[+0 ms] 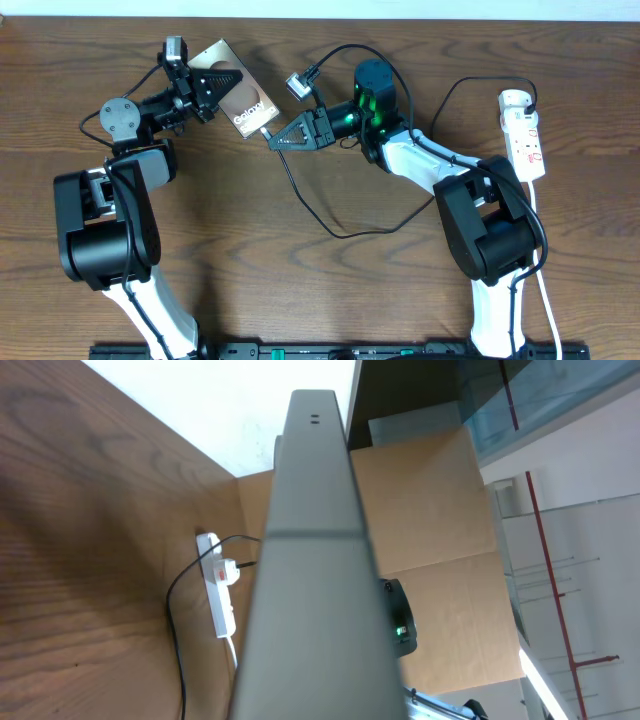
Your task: Plug charger to phone and switch on socket
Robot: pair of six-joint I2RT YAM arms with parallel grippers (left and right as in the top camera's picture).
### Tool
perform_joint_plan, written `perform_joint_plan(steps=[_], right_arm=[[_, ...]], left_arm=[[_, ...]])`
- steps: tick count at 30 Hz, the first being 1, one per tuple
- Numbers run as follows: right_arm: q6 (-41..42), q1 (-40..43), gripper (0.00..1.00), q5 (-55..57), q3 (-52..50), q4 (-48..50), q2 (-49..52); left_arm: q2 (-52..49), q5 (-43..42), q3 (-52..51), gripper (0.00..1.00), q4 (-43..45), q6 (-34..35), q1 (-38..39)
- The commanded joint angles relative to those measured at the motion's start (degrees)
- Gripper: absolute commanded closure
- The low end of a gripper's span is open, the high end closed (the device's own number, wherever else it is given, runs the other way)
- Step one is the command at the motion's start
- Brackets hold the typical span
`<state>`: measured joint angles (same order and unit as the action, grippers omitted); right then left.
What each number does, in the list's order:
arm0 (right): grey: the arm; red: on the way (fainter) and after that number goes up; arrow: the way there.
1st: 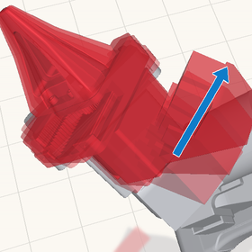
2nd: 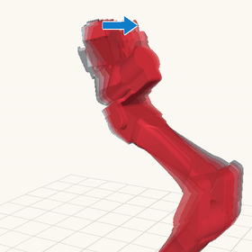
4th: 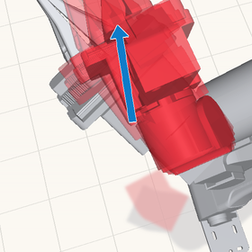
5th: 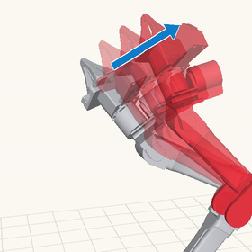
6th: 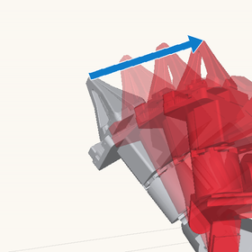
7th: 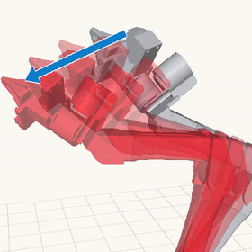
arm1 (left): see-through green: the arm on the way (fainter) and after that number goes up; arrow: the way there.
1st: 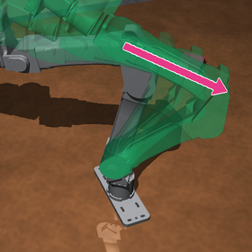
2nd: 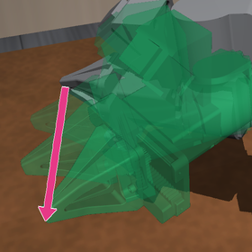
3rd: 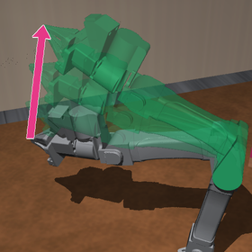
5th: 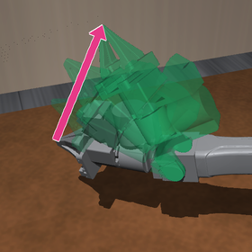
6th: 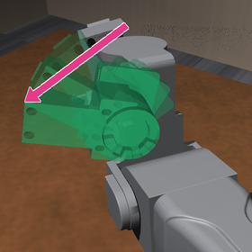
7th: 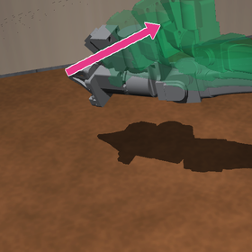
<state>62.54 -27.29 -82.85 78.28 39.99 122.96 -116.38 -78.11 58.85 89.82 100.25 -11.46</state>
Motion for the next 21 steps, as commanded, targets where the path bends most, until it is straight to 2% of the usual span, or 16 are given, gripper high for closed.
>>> perform_joint_plan(steps=[1,21], right_arm=[[-0.87,-0.5,0.99,0.85,0.72,0.07,0.07],[-0.92,-0.5,0.99,0.85,0.72,0.07,0.07]], left_arm=[[1.07,-2.29,0.63,0.93,1.11,-1.2,0.28],[1.07,-3.32,0.66,0.93,1.11,-1.64,0.2]])
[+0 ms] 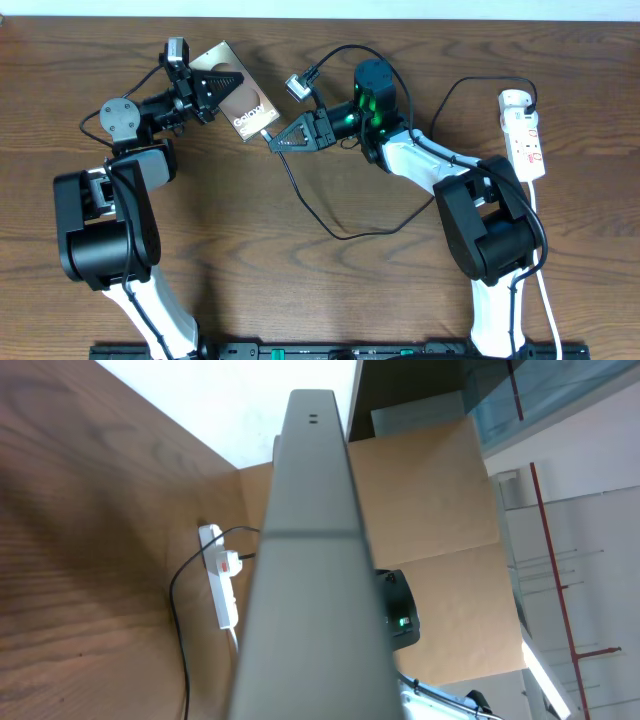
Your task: Plug charger to phone and switch on socket
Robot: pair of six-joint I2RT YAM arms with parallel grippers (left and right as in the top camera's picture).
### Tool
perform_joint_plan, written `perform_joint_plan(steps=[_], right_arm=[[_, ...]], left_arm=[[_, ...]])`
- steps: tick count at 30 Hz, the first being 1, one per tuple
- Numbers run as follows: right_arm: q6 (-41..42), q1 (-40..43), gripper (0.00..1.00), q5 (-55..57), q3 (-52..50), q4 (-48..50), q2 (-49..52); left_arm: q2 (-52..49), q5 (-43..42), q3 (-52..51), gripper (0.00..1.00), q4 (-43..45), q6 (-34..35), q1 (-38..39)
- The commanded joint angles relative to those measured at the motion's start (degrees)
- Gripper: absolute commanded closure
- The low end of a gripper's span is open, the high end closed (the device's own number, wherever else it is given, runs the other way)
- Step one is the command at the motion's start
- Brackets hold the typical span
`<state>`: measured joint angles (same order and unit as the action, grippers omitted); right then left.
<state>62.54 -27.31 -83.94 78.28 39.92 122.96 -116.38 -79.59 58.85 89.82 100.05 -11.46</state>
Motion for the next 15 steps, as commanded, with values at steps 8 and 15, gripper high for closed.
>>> perform_joint_plan(steps=[8,15], right_arm=[[-0.85,-0.48,0.99,2.75,0.72,-0.09,0.07],[-0.24,-0.48,0.99,3.48,0.72,-0.13,0.07]], left_arm=[[1.07,-1.66,0.81,0.93,1.14,-1.66,-1.11],[1.07,-1.81,0.81,0.93,1.11,-2.16,-1.11]])
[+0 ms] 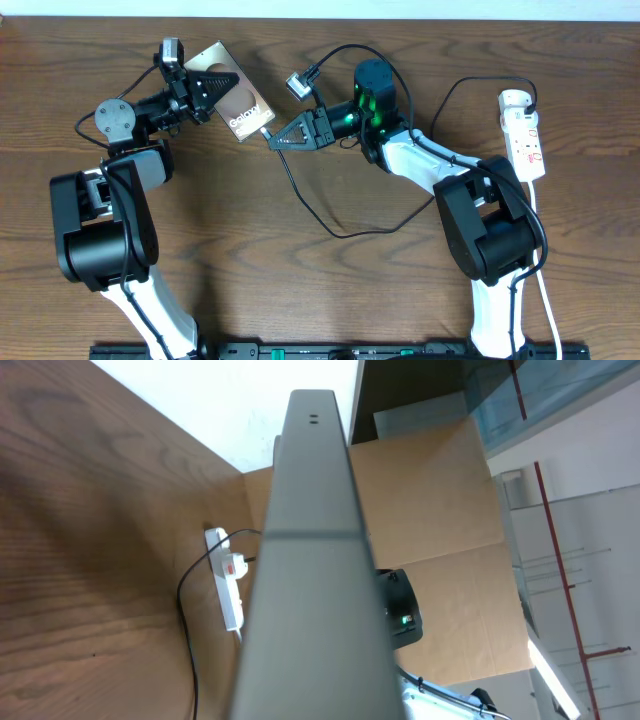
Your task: Plug charger to phone and switch on socket
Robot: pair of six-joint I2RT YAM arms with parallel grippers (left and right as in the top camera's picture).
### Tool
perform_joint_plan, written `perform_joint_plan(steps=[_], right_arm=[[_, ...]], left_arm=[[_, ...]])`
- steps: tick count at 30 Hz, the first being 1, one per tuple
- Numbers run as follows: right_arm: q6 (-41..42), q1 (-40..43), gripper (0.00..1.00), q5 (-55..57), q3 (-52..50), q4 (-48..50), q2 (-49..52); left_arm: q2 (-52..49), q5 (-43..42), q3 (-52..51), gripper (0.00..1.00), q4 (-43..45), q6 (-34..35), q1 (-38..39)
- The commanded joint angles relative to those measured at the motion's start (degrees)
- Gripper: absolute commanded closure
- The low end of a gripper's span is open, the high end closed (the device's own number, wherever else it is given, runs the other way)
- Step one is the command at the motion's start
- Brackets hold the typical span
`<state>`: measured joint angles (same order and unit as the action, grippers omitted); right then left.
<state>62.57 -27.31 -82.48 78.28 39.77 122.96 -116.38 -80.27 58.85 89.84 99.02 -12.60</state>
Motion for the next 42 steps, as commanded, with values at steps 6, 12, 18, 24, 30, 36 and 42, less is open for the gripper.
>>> perform_joint_plan(steps=[6,12,18,24,30,36,42], right_arm=[[-0.48,-0.83,0.99,1.99,0.72,0.02,0.07],[-0.5,-0.92,0.99,1.99,0.72,0.02,0.07],[-0.48,-0.85,0.99,1.99,0.72,0.02,0.07],[-0.46,-0.76,0.99,2.01,0.72,0.02,0.07],[-0.46,-0.76,0.99,2.03,0.72,0.04,0.07],[-0.46,-0.76,0.99,2.4,0.72,0.04,0.07],[-0.46,-0.76,0.99,2.45,0.72,0.04,0.07]], left_arm=[[1.07,1.73,0.79,0.93,1.09,-0.48,0.04],[1.07,3.15,0.79,0.93,1.09,1.81,0.04],[1.07,2.43,0.79,0.93,1.11,1.79,0.04],[1.07,1.84,0.81,0.92,1.11,1.31,0.04],[1.07,0.83,0.79,0.93,1.09,-0.24,0.04],[1.07,-0.17,0.79,0.93,1.09,-1.49,0.04],[1.07,-0.13,0.79,0.93,1.11,-1.46,0.09]])
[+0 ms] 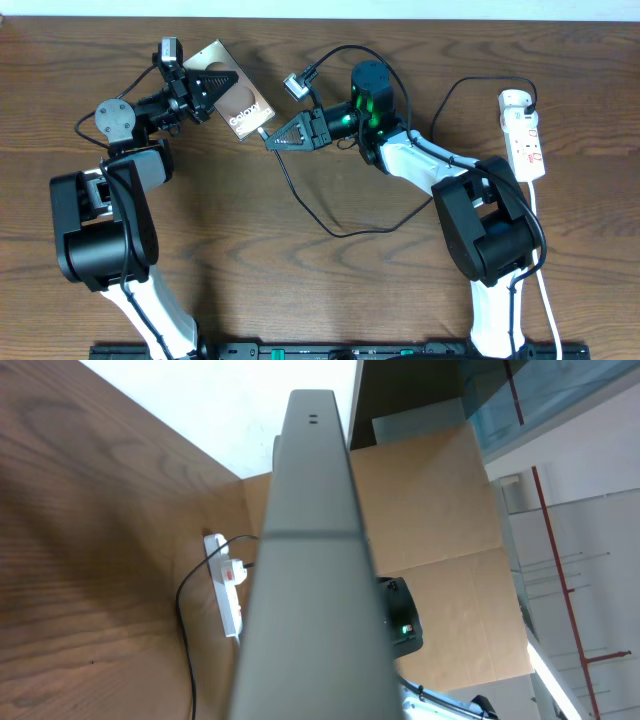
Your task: Plug charger to phone and switch on socket
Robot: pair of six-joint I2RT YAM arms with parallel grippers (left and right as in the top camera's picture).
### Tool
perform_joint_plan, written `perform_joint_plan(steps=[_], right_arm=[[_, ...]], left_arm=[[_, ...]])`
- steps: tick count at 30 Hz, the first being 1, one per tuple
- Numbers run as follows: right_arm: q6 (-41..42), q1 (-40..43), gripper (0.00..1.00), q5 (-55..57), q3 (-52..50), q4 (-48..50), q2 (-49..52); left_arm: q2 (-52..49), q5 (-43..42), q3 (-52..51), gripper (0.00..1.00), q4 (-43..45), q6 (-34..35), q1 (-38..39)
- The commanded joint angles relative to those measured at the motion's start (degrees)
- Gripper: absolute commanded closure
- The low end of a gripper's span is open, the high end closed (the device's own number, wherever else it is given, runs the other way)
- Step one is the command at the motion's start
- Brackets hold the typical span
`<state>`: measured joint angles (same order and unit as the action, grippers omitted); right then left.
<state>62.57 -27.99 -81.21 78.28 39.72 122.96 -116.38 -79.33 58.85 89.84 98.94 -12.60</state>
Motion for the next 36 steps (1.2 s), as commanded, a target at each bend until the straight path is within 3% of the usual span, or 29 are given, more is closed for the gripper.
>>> perform_joint_plan(steps=[1,11,36], right_arm=[[-0.46,-0.09,0.99,1.16,0.72,0.07,0.07],[-0.17,-0.09,0.99,1.22,0.72,-0.11,0.07],[7.28,-0.09,0.99,3.3,0.72,0.37,0.07]], left_arm=[[1.07,-0.98,0.79,0.93,1.09,-1.31,0.09],[1.07,-0.15,0.79,0.93,1.11,0.11,0.09],[1.07,-1.46,0.79,0.93,1.11,-4.59,0.09]])
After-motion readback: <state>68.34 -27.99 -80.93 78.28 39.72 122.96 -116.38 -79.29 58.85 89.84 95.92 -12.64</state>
